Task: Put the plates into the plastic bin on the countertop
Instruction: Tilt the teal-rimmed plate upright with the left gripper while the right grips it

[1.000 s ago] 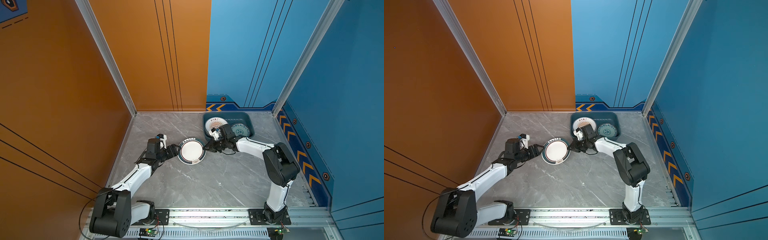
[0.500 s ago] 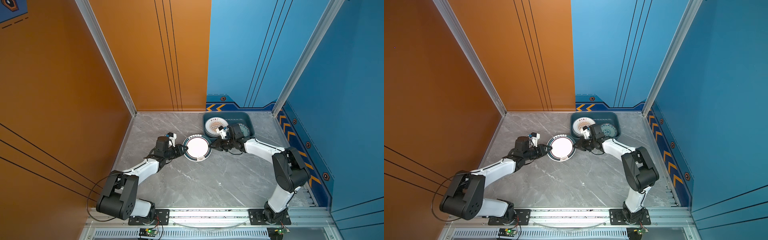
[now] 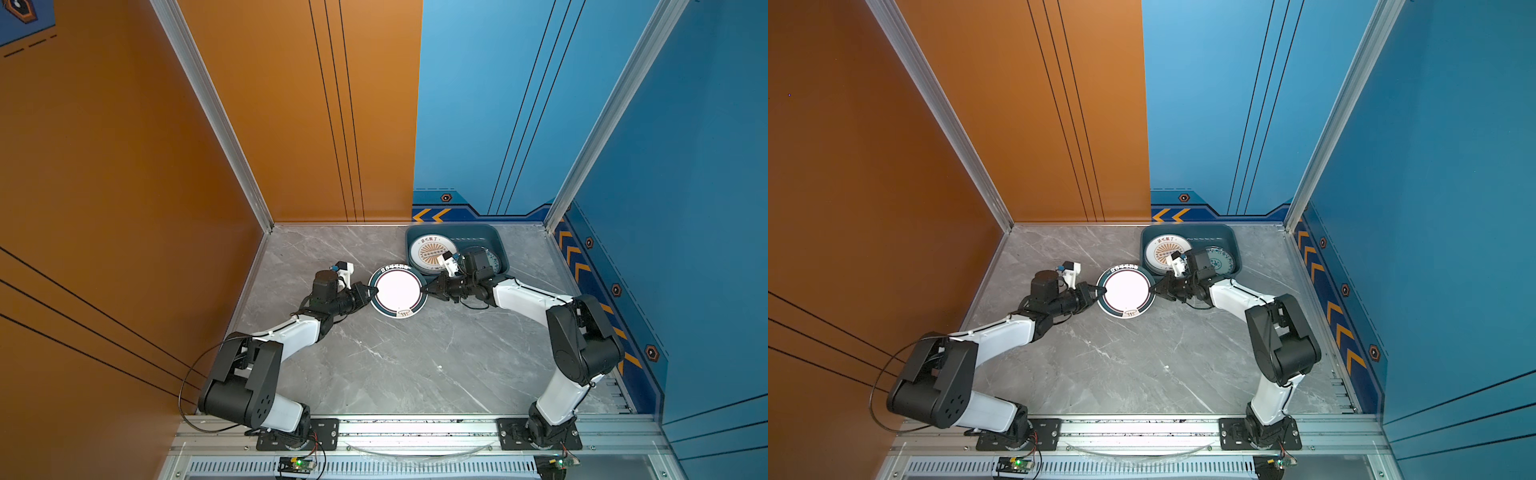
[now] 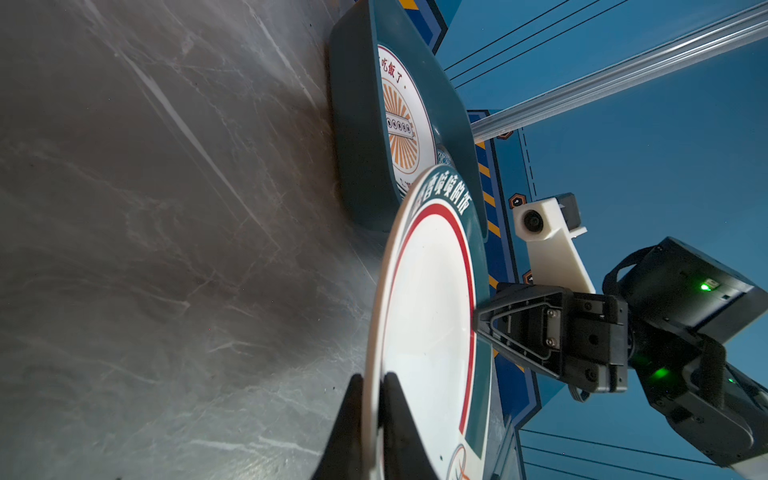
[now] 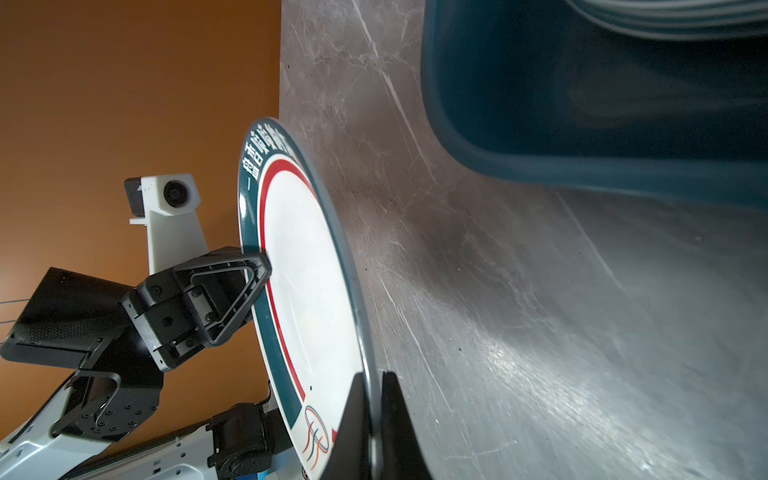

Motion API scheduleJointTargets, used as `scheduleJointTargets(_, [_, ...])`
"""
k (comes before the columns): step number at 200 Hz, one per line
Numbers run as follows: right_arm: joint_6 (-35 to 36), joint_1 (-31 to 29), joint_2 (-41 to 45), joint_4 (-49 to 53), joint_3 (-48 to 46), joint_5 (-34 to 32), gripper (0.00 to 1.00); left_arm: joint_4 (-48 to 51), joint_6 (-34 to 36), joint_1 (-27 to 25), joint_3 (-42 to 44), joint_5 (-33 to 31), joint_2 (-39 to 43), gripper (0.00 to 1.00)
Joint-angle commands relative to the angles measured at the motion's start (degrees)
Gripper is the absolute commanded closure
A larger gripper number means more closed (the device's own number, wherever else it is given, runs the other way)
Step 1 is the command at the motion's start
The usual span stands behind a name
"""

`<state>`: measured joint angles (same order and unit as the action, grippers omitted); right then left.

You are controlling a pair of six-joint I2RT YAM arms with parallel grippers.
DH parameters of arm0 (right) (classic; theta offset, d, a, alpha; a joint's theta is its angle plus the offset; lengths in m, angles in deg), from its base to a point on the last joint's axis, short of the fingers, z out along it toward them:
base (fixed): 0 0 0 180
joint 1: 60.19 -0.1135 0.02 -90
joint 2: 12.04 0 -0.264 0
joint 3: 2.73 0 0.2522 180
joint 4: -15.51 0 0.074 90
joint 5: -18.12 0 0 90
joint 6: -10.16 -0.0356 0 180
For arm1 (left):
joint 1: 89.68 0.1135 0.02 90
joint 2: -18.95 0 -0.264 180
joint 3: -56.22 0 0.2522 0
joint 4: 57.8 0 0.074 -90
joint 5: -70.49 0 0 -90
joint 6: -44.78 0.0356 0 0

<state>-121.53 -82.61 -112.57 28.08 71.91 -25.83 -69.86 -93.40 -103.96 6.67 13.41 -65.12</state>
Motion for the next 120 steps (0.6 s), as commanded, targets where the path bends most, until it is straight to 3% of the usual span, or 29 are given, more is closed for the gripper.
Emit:
scheduleJointTargets(1, [-0.73, -1.67, 1.55, -4.8, -0.99, 4.4, 0.85, -4.97, 0.49, -2.65, -2.87, 6.75, -0.69, 0.94])
scheduleJointTargets(28, [-6.4, -1.49, 0.55, -15.28, -3.16, 8.51, 0.69, -6.03, -0.23, -3.16, -3.19, 7.4, -1.14, 0.95])
scheduleJointTargets(58, [-11.93, -1.58, -1.51, -24.61, -4.18, 11.25, 0.64, -7.04, -0.86, -3.47, -3.23, 7.59, -1.36, 0.95])
scheduleJointTargets(120, [-14.64, -1.57, -2.73, -29.22, -5.04, 11.57, 0.91, -7.14, -0.52, -3.71, -2.62, 7.64, -1.7, 0.91])
